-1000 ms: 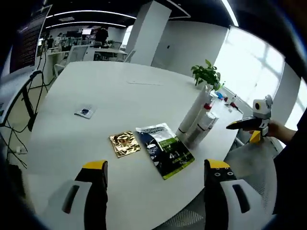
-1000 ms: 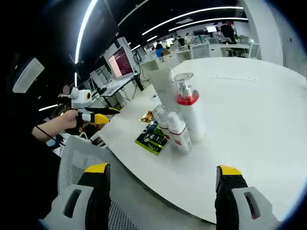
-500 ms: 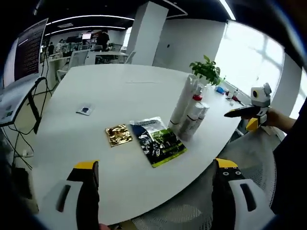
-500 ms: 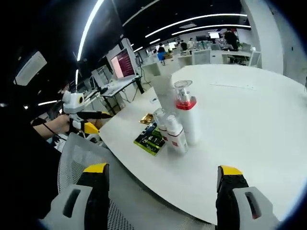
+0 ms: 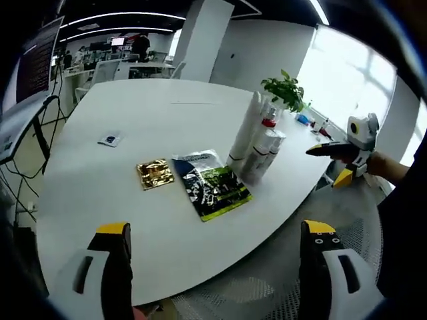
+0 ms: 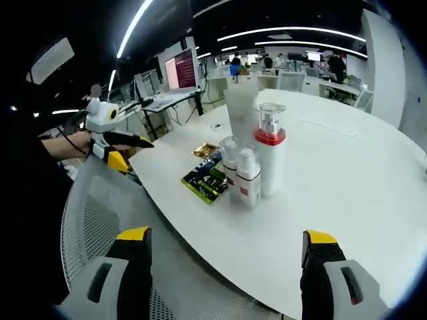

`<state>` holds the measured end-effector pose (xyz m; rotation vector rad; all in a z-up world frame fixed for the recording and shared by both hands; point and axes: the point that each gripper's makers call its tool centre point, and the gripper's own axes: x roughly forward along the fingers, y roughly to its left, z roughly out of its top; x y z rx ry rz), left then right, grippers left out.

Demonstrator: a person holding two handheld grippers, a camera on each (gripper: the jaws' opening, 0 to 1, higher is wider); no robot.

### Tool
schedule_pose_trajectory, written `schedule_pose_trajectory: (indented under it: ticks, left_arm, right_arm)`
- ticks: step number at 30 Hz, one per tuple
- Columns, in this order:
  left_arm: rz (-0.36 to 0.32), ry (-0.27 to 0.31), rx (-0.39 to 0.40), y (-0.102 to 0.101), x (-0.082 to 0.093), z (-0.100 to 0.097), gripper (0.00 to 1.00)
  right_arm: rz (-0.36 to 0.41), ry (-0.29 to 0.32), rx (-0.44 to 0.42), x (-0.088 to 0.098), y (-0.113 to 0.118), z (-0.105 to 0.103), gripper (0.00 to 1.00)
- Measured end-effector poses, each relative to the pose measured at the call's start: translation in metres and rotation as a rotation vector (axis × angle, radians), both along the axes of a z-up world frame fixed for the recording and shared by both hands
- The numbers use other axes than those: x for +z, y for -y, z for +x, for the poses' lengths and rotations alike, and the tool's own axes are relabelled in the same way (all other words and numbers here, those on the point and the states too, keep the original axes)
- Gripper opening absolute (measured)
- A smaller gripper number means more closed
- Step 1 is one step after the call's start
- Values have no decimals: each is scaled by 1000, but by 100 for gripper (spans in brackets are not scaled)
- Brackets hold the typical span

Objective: Arrange the skincare products in the storage area until every visible bottle or jar stands upright without overlapping.

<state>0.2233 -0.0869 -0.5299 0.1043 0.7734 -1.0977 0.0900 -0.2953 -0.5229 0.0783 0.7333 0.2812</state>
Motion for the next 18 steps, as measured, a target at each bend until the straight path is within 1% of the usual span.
schedule_pose_trajectory:
  ticks: [3,7,10,11,13,15,16,18]
  left_arm:
    - [14,-4,-9,-2,-2,4,99]
    - [19,-12,-7,0,-3,7,99]
    - [20,-20,-8,4,-5,10,99]
    - [20,-22,-7,4,-5,11,99]
    - [28,-31,-4,5,-8,15,99]
    - [35,-36,-9,6,-10,17,99]
    - [44,-32,-9,7,-10,19,99]
    - [38,-29,2,8,-8,27,99]
  right_arm:
    - [9,1,-6,1,1,0,99]
    - [20,1,-23,2,2,0,99]
    - [20,-10,-25,0,2,-1,99]
    - [9,-23,-21,-2,3,-3,99]
    - [-7,-24,-19,-2,4,-3,99]
    - [4,-33,-25,-2,6,-2,99]
    - [12,-36,-29,-3,6,-2,99]
    - [22,-48,-36,-4,7,-3,99]
